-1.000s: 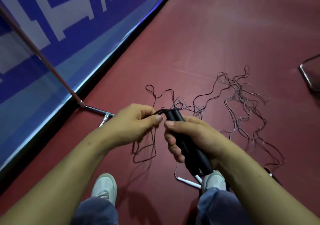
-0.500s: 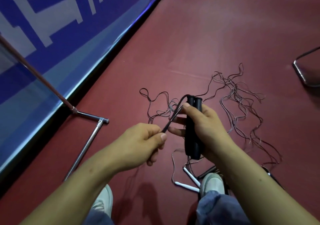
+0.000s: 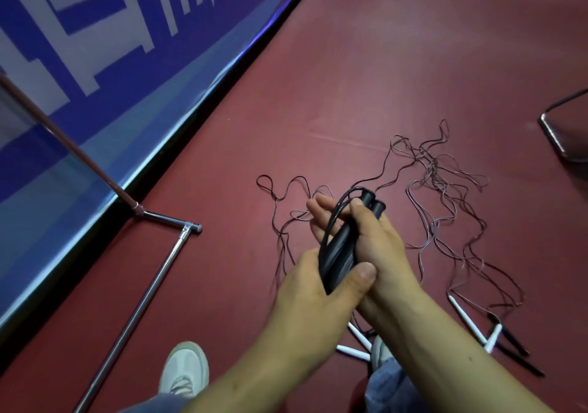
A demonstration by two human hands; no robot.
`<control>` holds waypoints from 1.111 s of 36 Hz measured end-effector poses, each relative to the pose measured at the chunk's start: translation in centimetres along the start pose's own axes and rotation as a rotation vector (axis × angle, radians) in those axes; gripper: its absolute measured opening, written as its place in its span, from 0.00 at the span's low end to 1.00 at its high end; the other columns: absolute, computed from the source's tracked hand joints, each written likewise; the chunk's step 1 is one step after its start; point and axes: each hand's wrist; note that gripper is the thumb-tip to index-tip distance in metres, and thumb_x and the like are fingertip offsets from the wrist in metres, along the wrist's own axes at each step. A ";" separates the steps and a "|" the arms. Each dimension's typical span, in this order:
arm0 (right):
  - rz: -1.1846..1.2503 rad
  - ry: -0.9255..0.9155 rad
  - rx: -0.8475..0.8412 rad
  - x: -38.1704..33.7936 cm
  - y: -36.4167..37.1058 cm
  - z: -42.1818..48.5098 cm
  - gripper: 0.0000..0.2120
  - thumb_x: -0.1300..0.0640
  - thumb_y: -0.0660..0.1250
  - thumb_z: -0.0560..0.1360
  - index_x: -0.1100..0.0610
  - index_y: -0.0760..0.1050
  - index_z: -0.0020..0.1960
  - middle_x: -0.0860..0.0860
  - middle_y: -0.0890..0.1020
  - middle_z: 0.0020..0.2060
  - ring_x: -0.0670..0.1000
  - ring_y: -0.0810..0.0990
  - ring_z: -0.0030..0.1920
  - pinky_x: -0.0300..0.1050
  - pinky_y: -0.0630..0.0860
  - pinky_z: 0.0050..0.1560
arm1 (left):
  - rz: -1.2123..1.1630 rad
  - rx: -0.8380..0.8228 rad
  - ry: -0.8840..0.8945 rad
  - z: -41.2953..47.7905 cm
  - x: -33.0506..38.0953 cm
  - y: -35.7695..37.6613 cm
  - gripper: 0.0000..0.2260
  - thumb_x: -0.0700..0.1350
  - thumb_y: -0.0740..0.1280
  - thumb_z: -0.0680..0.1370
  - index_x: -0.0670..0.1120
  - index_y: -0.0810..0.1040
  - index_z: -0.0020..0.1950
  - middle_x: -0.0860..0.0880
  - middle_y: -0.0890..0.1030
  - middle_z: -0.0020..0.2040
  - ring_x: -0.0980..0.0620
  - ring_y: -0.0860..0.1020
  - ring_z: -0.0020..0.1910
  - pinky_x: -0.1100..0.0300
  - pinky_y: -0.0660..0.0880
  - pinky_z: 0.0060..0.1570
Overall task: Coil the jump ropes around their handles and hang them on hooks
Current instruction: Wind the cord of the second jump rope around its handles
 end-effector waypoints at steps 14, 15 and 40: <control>-0.059 0.024 -0.060 0.6 0.3 -1.3 0.12 0.52 0.58 0.86 0.57 0.66 0.66 0.53 0.87 0.54 0.57 0.83 0.50 0.57 0.80 0.55 | -0.047 0.328 0.048 0.8 0.8 -1.0 0.11 0.55 0.64 0.80 0.49 0.78 0.44 0.53 0.77 0.29 0.52 0.76 0.30 0.56 0.73 0.32; -0.052 0.033 -0.063 0.8 0.4 -1.5 0.11 0.52 0.57 0.86 0.56 0.65 0.66 0.53 0.87 0.54 0.56 0.83 0.48 0.54 0.80 0.51 | 0.004 0.369 0.046 1.0 0.7 -1.2 0.14 0.56 0.62 0.81 0.48 0.78 0.43 0.53 0.76 0.29 0.55 0.75 0.29 0.61 0.71 0.32; -1.873 -0.557 -0.616 -1.0 -2.5 -1.5 0.41 0.37 0.54 0.62 0.46 0.61 0.74 0.42 0.67 0.70 0.51 0.46 0.80 0.70 0.37 0.77 | 0.561 -0.072 0.076 3.8 -0.5 -8.1 0.23 0.58 0.62 0.81 0.41 0.72 0.35 0.51 0.68 0.27 0.51 0.66 0.28 0.56 0.64 0.30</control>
Point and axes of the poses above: each hand's wrist, its own z-axis towards the middle knuckle, its own y-axis out of the palm, x = y × z
